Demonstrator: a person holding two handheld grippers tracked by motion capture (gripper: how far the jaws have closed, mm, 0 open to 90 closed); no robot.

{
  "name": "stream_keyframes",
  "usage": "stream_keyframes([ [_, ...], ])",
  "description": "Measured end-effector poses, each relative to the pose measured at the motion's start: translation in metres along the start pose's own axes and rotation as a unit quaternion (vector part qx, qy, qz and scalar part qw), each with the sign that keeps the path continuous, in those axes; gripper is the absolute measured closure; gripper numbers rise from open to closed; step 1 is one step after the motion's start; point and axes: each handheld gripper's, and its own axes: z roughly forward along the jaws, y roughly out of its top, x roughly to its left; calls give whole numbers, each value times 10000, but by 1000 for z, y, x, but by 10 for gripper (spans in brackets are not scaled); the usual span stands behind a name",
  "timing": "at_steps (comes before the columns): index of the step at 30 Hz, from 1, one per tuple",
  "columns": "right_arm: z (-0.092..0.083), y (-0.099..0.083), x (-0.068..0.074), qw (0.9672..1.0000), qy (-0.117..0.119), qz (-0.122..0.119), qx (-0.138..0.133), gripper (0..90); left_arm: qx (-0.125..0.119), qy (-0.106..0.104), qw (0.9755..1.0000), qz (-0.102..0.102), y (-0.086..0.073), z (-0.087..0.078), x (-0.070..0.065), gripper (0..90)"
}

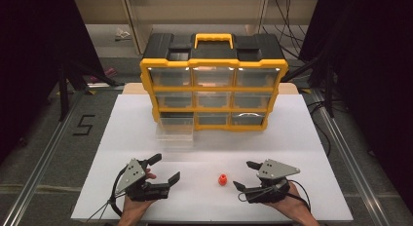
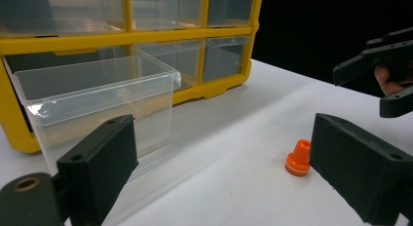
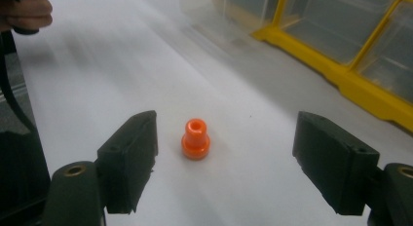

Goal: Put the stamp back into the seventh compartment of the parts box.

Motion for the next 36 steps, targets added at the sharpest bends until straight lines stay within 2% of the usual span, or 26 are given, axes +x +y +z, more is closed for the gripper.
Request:
stream_keyframes([
  [7,11,3,1,9986,151,-84,492,257,9,-1,10000,16,0,0,0,99],
  [17,31,8,3,9953,259,-208,914,265,34,12,10000,50,0,0,-1,99],
  [29,58,15,6,9874,392,-350,1495,309,28,12,10000,77,0,0,-1,104],
  [32,61,15,5,9863,412,-360,1556,315,33,10,10000,87,0,0,-1,104],
  [36,69,17,4,9813,514,-396,1809,343,31,16,10000,85,0,0,-1,104],
])
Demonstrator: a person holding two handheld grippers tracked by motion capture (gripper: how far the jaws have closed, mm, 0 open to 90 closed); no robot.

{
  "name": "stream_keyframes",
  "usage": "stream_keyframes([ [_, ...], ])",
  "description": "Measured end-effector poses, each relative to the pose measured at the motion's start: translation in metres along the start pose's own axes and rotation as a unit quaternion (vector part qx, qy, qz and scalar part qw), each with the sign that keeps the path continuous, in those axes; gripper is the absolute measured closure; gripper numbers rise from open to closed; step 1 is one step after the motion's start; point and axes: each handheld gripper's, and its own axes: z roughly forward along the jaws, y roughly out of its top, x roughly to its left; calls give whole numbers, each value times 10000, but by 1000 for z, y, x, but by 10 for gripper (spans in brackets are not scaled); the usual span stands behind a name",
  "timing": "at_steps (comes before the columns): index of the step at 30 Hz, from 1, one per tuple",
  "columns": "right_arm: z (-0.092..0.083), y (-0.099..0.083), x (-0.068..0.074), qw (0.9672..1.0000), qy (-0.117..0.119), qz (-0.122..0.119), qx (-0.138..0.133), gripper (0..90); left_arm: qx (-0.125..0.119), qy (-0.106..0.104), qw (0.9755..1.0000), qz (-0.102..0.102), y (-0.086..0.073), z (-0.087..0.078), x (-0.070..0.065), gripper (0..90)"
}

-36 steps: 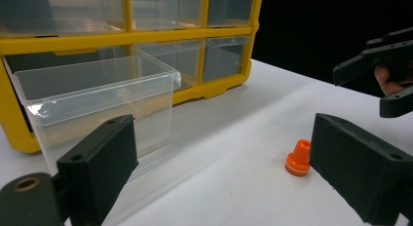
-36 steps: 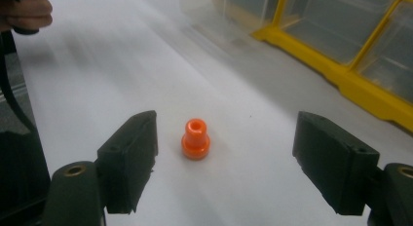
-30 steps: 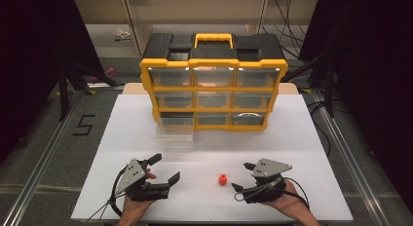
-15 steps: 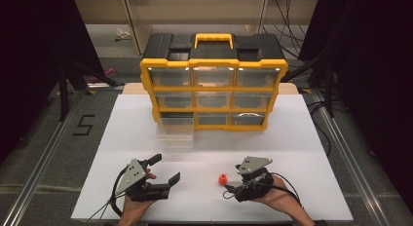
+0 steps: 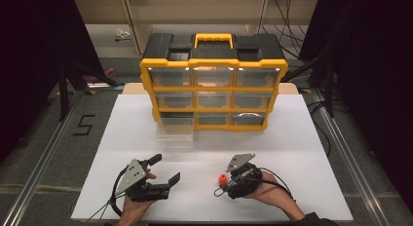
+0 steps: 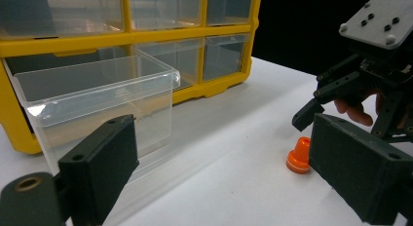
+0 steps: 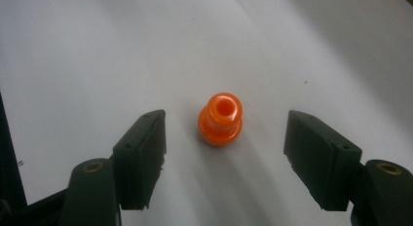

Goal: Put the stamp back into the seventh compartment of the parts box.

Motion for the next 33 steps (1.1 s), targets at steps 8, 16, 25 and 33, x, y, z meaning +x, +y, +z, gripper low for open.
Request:
stream_keyframes([
  [8,6,5,1,9999,20,-46,165,409,2,7,10000,0,0,0,0,105],
  [16,14,11,1,9992,19,-100,397,485,0,1,10000,0,0,0,0,107],
  [25,22,13,0,9983,55,-223,540,574,4,-1,10000,5,0,0,0,109],
  [33,20,16,2,9984,-45,-257,510,644,9,-9,10000,14,0,0,0,112],
])
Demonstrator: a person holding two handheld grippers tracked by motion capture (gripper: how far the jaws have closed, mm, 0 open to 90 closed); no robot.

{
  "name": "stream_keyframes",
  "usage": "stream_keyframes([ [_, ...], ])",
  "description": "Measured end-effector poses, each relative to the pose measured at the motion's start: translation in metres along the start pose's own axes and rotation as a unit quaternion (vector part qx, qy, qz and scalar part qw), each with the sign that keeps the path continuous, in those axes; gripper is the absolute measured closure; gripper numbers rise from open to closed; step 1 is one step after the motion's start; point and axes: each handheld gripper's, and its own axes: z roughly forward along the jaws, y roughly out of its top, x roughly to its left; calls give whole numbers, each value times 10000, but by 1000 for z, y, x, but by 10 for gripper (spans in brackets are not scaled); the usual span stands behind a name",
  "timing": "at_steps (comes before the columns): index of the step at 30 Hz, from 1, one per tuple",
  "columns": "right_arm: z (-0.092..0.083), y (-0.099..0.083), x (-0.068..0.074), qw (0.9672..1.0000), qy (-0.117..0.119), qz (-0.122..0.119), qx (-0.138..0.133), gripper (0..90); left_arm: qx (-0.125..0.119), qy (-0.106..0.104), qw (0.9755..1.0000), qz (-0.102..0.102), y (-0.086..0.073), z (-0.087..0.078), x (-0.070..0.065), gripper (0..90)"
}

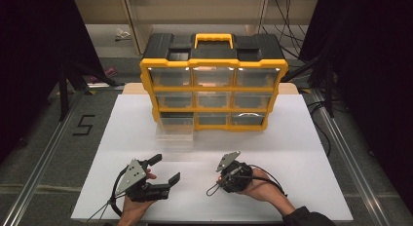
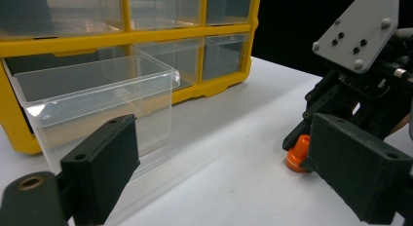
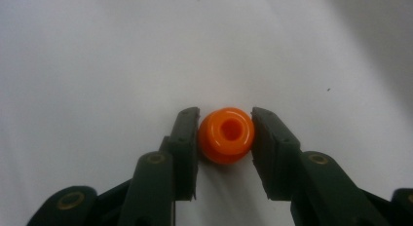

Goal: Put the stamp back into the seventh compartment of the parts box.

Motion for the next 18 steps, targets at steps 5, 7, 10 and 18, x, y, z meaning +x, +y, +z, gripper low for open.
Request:
stream_keyframes([
  [5,-9,1,-4,9996,-108,-23,-263,645,-4,-13,10000,-2,0,0,0,112],
  [7,-13,1,-5,9992,-148,33,-377,645,-5,-15,10000,-1,0,0,0,113],
  [10,-19,1,-8,9982,-223,93,-545,646,-3,-18,10000,-7,0,0,0,113],
  [18,-31,3,-12,9935,-406,199,-1044,646,-7,12,10000,-46,0,0,1,113],
])
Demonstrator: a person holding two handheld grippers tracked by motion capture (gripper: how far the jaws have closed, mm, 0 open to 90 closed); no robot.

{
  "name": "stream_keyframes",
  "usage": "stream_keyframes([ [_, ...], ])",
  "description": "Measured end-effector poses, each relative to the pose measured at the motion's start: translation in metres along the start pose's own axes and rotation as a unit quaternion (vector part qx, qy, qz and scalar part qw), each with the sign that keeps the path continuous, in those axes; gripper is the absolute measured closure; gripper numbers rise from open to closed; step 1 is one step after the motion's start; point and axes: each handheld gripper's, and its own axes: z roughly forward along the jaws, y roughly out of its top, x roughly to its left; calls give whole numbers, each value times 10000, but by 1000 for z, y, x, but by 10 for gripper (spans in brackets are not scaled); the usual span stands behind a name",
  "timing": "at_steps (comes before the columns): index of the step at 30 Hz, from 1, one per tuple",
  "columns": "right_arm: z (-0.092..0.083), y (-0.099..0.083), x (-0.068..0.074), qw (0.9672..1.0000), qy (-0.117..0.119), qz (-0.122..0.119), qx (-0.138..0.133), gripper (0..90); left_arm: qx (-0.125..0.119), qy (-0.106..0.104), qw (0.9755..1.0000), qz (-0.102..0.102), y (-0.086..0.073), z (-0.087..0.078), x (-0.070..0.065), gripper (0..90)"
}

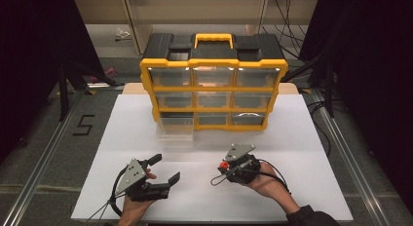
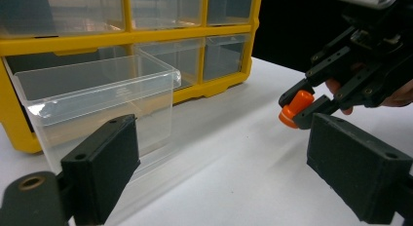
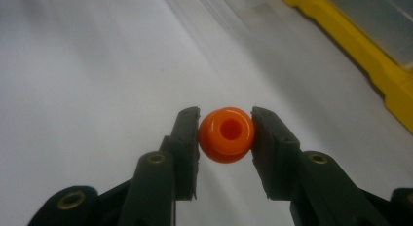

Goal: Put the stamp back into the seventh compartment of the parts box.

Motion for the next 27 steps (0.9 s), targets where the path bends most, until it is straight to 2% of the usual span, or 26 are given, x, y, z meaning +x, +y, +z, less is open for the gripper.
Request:
stream_keyframes([
  [10,3,13,0,9999,1,-6,-115,646,-2,15,10000,-5,0,0,0,114],
  [16,1,28,-6,9992,12,70,-389,646,-2,29,10000,-13,0,-1,1,114],
  [27,0,51,-19,9974,-29,185,-695,646,-8,27,10000,-16,0,-1,1,114],
])
